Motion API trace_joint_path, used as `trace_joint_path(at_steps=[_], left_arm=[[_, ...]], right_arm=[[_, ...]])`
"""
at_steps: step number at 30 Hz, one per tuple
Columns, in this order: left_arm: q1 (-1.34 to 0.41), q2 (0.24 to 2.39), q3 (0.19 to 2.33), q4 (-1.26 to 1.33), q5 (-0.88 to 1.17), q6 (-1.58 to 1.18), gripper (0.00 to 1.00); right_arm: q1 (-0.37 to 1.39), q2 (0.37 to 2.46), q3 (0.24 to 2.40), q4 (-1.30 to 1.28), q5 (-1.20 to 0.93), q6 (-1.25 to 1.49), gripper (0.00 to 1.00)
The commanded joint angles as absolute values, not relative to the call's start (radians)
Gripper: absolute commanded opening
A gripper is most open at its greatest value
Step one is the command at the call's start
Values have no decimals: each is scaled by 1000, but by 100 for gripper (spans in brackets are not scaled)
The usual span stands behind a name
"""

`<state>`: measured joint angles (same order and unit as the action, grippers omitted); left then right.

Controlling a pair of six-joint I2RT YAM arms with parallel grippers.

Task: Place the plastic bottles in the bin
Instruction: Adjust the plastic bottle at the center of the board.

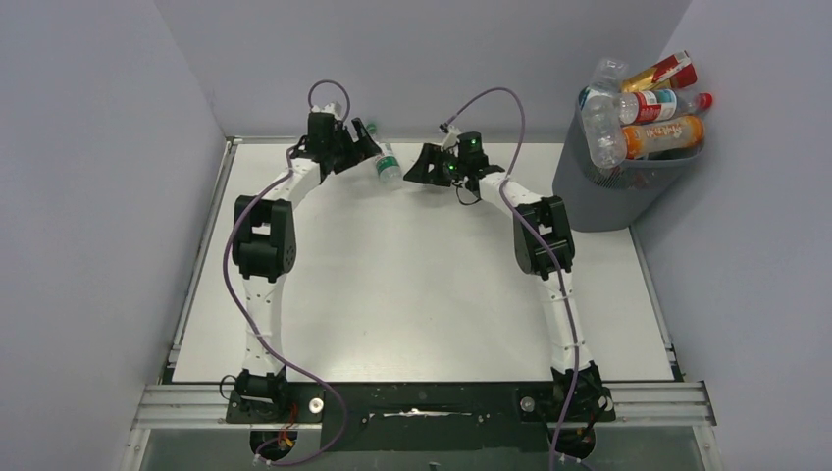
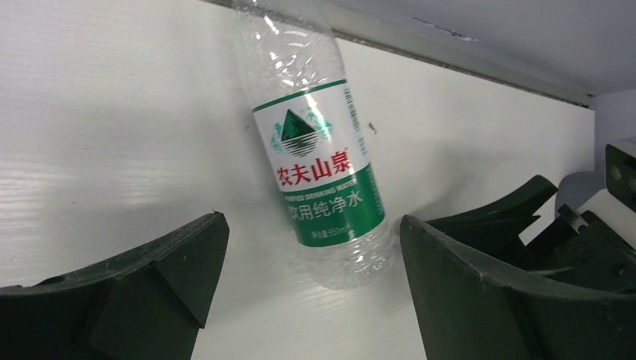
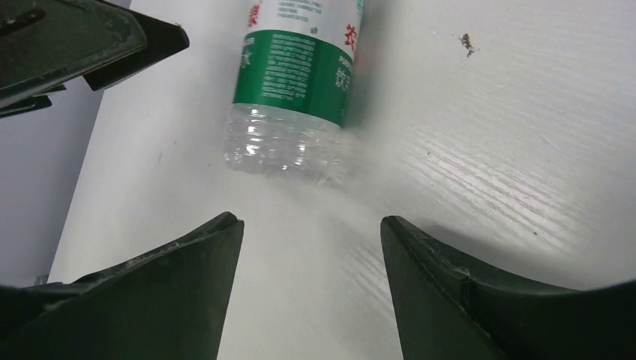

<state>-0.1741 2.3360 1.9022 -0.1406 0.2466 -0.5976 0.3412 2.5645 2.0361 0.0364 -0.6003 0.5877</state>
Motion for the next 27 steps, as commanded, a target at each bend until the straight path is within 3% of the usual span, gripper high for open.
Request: trace_joint_path(at_steps=[1,10,20,27], left_arm=[[-199,2335,1993,-115,259,-630,86],[-239,2420,2136,-199,239,-632,86],[-250,2403,2108,-250,162,-612,86],[-258,2529,2312,-355,135,-607,86]], right_arm=[[342,2336,1996,-3,-526,492,68],[295,2321,2036,-86,-432,531,57],[308,2219,1860,-41,-440,514,60],[308,2191,1787,-4,-451,519,61]])
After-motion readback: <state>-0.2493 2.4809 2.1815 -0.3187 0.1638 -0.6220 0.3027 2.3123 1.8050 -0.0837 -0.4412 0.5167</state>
